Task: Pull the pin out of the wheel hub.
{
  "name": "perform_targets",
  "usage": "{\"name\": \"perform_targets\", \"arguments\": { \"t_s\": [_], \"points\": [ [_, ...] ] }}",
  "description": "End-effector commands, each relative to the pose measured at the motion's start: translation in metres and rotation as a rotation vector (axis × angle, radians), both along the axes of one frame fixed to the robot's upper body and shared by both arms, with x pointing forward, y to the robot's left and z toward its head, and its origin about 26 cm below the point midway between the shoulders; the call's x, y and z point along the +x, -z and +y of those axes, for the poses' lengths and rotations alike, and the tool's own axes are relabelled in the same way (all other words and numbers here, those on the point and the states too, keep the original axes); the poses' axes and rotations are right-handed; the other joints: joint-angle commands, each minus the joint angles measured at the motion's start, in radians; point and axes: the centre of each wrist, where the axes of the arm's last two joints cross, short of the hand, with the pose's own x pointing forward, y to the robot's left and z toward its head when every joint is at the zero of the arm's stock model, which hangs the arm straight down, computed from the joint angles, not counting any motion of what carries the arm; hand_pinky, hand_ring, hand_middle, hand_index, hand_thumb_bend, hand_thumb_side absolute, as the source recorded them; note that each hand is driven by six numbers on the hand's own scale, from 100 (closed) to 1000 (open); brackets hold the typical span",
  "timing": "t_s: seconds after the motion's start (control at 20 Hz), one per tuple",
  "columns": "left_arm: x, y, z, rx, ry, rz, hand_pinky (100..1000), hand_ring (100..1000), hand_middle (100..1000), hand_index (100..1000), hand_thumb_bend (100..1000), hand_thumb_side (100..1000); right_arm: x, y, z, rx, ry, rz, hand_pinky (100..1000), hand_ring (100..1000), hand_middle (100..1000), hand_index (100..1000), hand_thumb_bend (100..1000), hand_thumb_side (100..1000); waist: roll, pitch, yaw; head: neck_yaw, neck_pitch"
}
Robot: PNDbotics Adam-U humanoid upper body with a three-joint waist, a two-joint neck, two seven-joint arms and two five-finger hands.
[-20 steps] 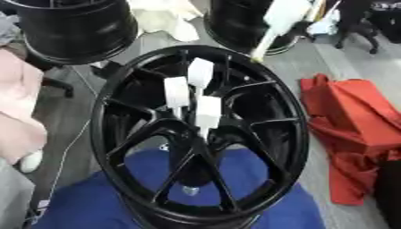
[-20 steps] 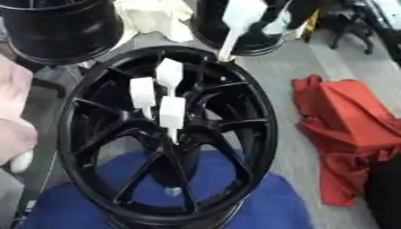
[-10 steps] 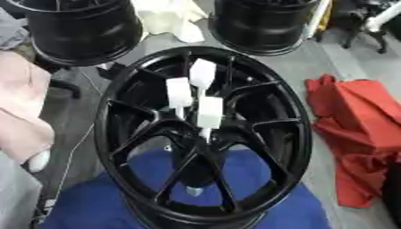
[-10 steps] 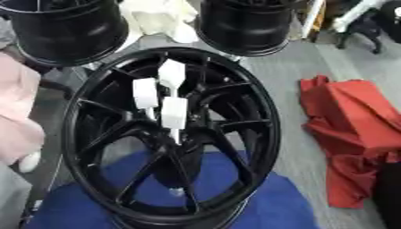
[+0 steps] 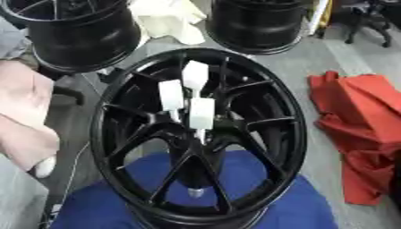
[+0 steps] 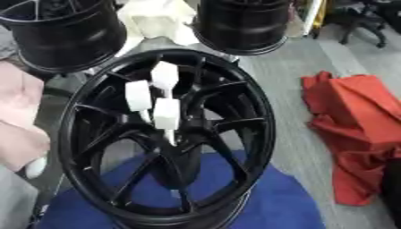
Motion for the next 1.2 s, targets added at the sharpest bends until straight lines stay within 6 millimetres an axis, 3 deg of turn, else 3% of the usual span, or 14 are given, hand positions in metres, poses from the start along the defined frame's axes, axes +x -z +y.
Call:
{"name": "perform_targets", "arguments": {
  "t_s": [0.05, 0.3, 0.35, 0.4, 0.5, 0.7, 0.95, 1.05, 1.1, 1.2],
  "points": [
    [-0.007, -0.02, 0.01, 0.022, -0.023, -0.044, 783, 677, 709, 837, 180, 825, -0.006, -0.02, -0.001, -0.009, 0.001, -0.081, 865, 849, 860, 869, 100, 246, 0.0, -0.019, -0.003, 0.003, 0.006],
    [-0.007, -0.02, 0.009, 0.021, -0.019, -0.044, 783, 677, 709, 837, 180, 825, -0.004, -0.022, 0.005, 0.009, -0.018, -0.119, 864, 845, 857, 867, 100, 257, 0.0, -0.019, -0.003, 0.002, 0.006],
    [-0.006, -0.02, 0.008, 0.021, -0.015, -0.044, 783, 677, 709, 837, 180, 824, -0.004, -0.022, 0.007, 0.009, -0.026, -0.126, 857, 813, 812, 832, 100, 274, 0.0, -0.021, -0.001, 0.0, 0.006],
    [-0.004, -0.02, 0.004, 0.021, -0.004, -0.043, 784, 677, 709, 837, 180, 824, -0.001, -0.025, 0.016, 0.005, -0.057, -0.147, 858, 813, 812, 832, 100, 249, -0.001, -0.023, 0.002, -0.003, 0.006],
    [-0.003, -0.02, 0.001, 0.023, 0.006, -0.042, 784, 678, 710, 837, 180, 824, 0.004, -0.033, 0.034, -0.015, -0.103, -0.17, 863, 827, 841, 857, 100, 100, -0.002, -0.025, 0.002, -0.002, 0.006],
    [-0.001, -0.02, -0.002, 0.025, 0.016, -0.041, 784, 678, 710, 837, 175, 827, 0.011, -0.036, 0.053, -0.052, -0.124, -0.143, 867, 843, 864, 852, 100, 100, -0.004, -0.027, 0.007, -0.003, 0.006],
    [-0.001, -0.019, -0.003, 0.022, 0.017, -0.037, 784, 678, 711, 837, 180, 825, 0.014, -0.038, 0.06, -0.074, -0.12, -0.138, 879, 872, 926, 861, 100, 100, -0.005, -0.026, 0.012, 0.0, 0.006],
    [-0.001, -0.019, -0.003, 0.022, 0.018, -0.037, 785, 678, 711, 836, 180, 825, 0.013, -0.038, 0.056, -0.096, -0.071, -0.144, 897, 916, 955, 891, 210, 100, -0.006, -0.026, 0.012, -0.002, 0.006],
    [-0.001, -0.019, -0.003, 0.022, 0.018, -0.037, 785, 677, 710, 836, 180, 825, 0.013, -0.037, 0.056, -0.109, -0.052, -0.147, 896, 911, 949, 904, 100, 100, -0.006, -0.026, 0.012, -0.004, 0.006],
    [-0.001, -0.018, -0.002, 0.021, 0.017, -0.037, 785, 677, 710, 836, 181, 826, 0.013, -0.039, 0.057, -0.108, -0.036, -0.178, 888, 899, 941, 925, 100, 540, -0.006, -0.026, 0.01, -0.005, 0.006]
  ]
}}
